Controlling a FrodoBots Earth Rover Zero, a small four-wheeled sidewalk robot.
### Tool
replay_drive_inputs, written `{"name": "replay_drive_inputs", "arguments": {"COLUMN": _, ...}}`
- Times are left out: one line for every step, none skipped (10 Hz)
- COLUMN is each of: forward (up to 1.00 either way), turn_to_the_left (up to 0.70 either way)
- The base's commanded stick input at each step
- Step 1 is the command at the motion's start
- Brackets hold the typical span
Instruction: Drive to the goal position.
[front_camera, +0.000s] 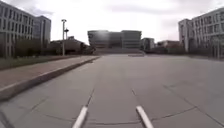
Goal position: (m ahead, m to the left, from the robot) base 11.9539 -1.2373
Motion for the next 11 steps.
{"name": "replay_drive_inputs", "arguments": {"forward": 1.0, "turn_to_the_left": 0.0}}
{"name": "replay_drive_inputs", "arguments": {"forward": 1.0, "turn_to_the_left": 0.0}}
{"name": "replay_drive_inputs", "arguments": {"forward": 1.0, "turn_to_the_left": 0.0}}
{"name": "replay_drive_inputs", "arguments": {"forward": 1.0, "turn_to_the_left": 0.0}}
{"name": "replay_drive_inputs", "arguments": {"forward": 1.0, "turn_to_the_left": 0.0}}
{"name": "replay_drive_inputs", "arguments": {"forward": 1.0, "turn_to_the_left": 0.0}}
{"name": "replay_drive_inputs", "arguments": {"forward": 1.0, "turn_to_the_left": 0.0}}
{"name": "replay_drive_inputs", "arguments": {"forward": 1.0, "turn_to_the_left": 0.0}}
{"name": "replay_drive_inputs", "arguments": {"forward": 1.0, "turn_to_the_left": 0.0}}
{"name": "replay_drive_inputs", "arguments": {"forward": 1.0, "turn_to_the_left": 0.0}}
{"name": "replay_drive_inputs", "arguments": {"forward": 1.0, "turn_to_the_left": 0.0}}
